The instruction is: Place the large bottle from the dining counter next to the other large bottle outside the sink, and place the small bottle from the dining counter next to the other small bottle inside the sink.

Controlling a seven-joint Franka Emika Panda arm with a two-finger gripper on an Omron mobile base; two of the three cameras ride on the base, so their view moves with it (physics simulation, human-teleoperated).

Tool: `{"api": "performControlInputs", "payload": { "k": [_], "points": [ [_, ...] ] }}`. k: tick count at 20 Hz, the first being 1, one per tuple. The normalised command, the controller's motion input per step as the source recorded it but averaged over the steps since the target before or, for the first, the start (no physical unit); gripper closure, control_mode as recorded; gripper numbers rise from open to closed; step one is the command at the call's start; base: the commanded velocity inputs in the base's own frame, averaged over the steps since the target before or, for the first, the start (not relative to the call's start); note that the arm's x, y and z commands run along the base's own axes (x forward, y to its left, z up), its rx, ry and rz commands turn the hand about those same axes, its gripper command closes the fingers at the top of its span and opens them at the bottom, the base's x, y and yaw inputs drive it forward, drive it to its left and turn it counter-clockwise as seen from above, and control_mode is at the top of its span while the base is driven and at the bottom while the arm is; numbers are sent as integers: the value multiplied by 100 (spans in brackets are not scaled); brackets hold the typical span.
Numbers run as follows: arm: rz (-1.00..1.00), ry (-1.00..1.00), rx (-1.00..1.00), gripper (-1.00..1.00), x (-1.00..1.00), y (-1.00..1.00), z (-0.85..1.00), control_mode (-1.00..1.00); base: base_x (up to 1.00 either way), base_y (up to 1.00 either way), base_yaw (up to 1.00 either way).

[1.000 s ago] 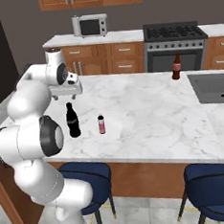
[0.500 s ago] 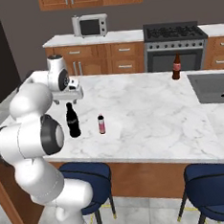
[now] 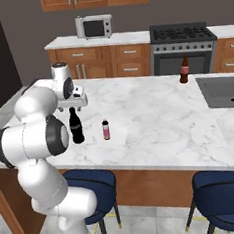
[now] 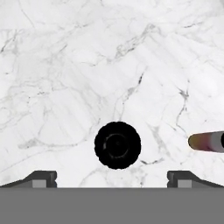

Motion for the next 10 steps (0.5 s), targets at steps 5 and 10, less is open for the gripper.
{"api": "performControlInputs", "payload": {
  "k": [5,10],
  "points": [
    [0,2,0,-100,15,0,-7,-100,0,0,0],
    [0,0,0,-100,1,0,-12,-100,0,0,0]
  ]
}}
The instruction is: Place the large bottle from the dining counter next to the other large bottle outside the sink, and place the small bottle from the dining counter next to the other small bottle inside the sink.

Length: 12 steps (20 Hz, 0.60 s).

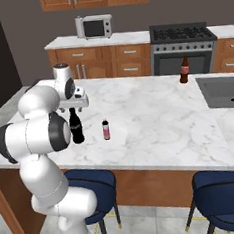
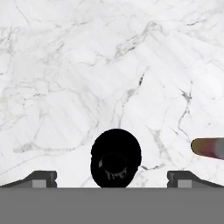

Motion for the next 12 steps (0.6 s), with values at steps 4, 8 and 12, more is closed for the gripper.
{"api": "performControlInputs", "payload": {
  "k": [4,8,12],
  "points": [
    [0,0,0,-100,0,0,-14,-100,0,0,0],
    [0,0,0,-100,0,0,-21,-100,0,0,0],
    [0,0,0,-100,0,0,-23,-100,0,0,0]
  ]
}}
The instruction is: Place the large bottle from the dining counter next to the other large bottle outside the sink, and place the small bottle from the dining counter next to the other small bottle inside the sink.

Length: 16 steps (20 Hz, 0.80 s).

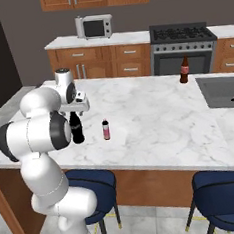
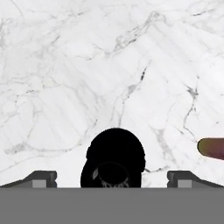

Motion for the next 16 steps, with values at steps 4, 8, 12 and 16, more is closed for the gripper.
{"api": "performControlInputs", "payload": {
  "k": [4,8,12,16],
  "points": [
    [0,0,0,-100,0,0,-19,-100,0,0,0],
    [0,0,0,-100,8,0,-4,-100,0,0,0],
    [0,0,0,-100,19,0,-23,-100,0,0,0],
    [0,0,0,-100,0,0,-15,-100,0,0,0]
  ]
}}
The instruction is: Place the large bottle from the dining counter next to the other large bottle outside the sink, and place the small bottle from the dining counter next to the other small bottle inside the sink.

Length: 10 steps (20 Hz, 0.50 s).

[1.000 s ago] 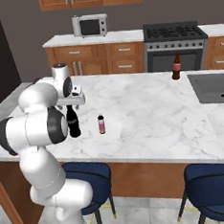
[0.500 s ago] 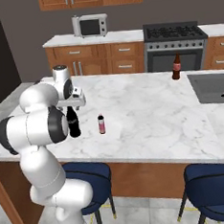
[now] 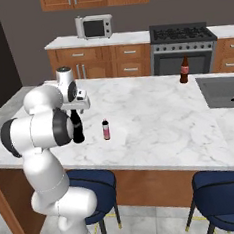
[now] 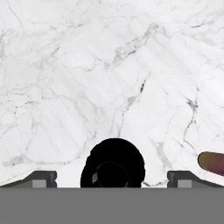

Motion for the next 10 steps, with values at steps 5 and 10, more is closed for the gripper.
{"api": "performControlInputs", "payload": {
  "k": [5,10],
  "points": [
    [0,4,0,-100,-3,0,-4,-100,0,0,0],
    [0,5,0,-100,-10,0,0,-100,0,0,0]
  ]
}}
